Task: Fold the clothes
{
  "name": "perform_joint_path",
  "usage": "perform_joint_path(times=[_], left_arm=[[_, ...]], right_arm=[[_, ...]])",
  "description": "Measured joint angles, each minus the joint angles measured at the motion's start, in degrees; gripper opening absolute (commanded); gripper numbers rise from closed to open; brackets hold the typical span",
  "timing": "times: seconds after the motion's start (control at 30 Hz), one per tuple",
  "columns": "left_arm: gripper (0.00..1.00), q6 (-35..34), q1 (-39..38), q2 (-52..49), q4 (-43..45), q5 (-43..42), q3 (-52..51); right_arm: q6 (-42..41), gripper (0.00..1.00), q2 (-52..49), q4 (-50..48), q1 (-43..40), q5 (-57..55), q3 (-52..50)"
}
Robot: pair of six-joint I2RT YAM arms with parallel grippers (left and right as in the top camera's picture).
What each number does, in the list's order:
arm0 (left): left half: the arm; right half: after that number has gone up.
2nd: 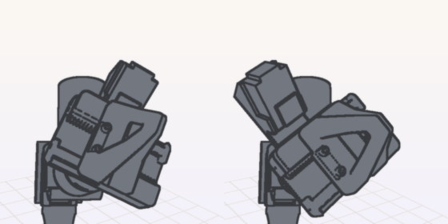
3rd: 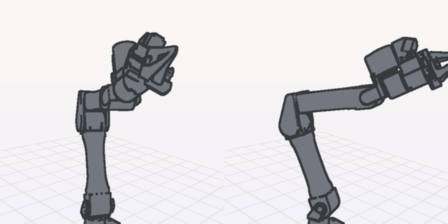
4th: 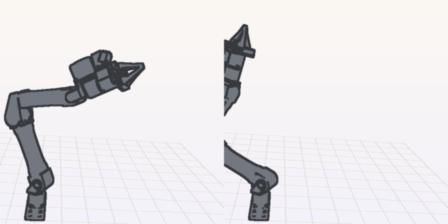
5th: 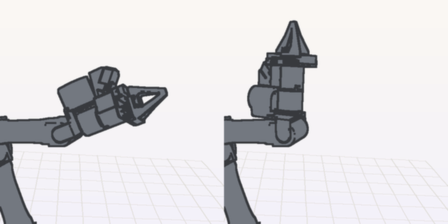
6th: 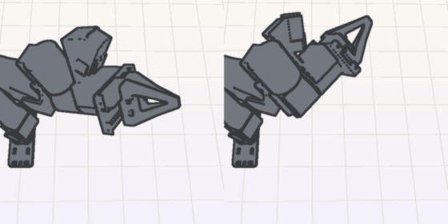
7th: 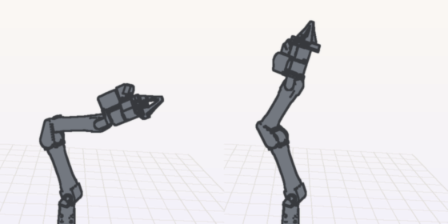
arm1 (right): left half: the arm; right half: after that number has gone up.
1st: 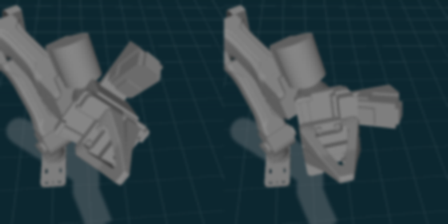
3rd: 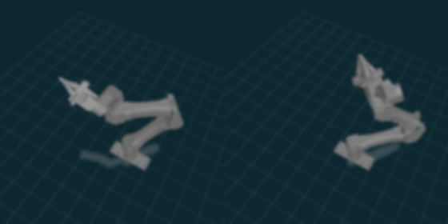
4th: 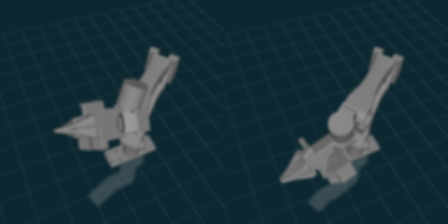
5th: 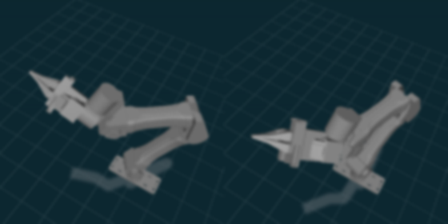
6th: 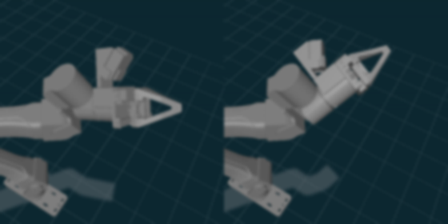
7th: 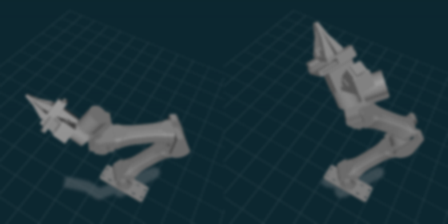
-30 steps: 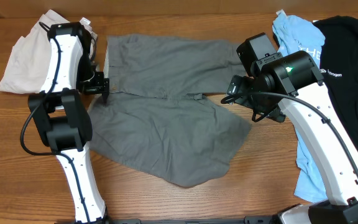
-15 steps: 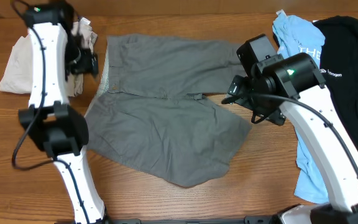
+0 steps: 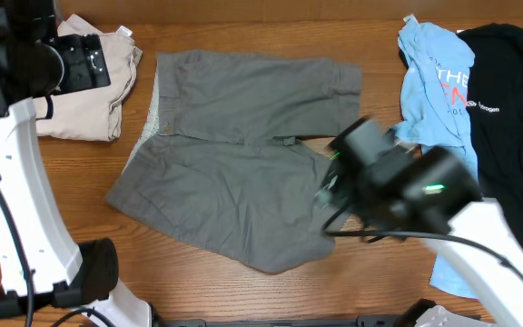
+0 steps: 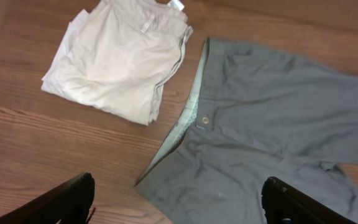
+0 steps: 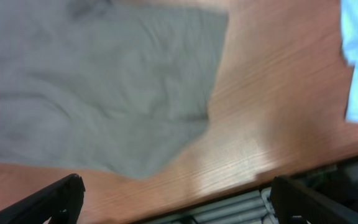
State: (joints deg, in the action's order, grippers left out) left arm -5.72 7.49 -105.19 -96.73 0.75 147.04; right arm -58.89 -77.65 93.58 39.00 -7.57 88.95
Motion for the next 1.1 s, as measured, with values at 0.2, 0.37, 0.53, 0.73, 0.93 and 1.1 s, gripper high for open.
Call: perform_joint_path(times=[0.2,0.37,0.53,0.73,0.93,1.1], left_arm=[[0.89,-0.6,0.0,5.0,0.1,-0.1,-3.2],[0.87,-1.1,0.0,9.0,0.0,-0.2,-12.1],[0.85,-2.0,-0.5,8.9,0.5,-1.6,-21.6],[0.84,-2.3,-4.2,8.8,3.9,-1.6,-29.9],[0.84,-2.8,-6.3,8.8,7.0,-1.6,-35.2],[0.84,-3.0,-6.8,8.8,8.6,-1.6,-37.3]], right_arm=[[-5.6,1.0,-1.4,-14.8,4.7,5.1,-19.4],[-5.9,1.0,-1.4,-25.7,4.6,8.0,-28.8],[-5.5,1.0,-1.5,-33.7,4.5,9.8,-35.7],[-1.7,1.0,-4.5,-38.6,1.5,13.6,-38.0],[2.4,1.0,-9.6,-39.4,-2.9,17.2,-38.0],[5.0,1.0,-11.6,-39.7,-6.8,19.3,-38.1]])
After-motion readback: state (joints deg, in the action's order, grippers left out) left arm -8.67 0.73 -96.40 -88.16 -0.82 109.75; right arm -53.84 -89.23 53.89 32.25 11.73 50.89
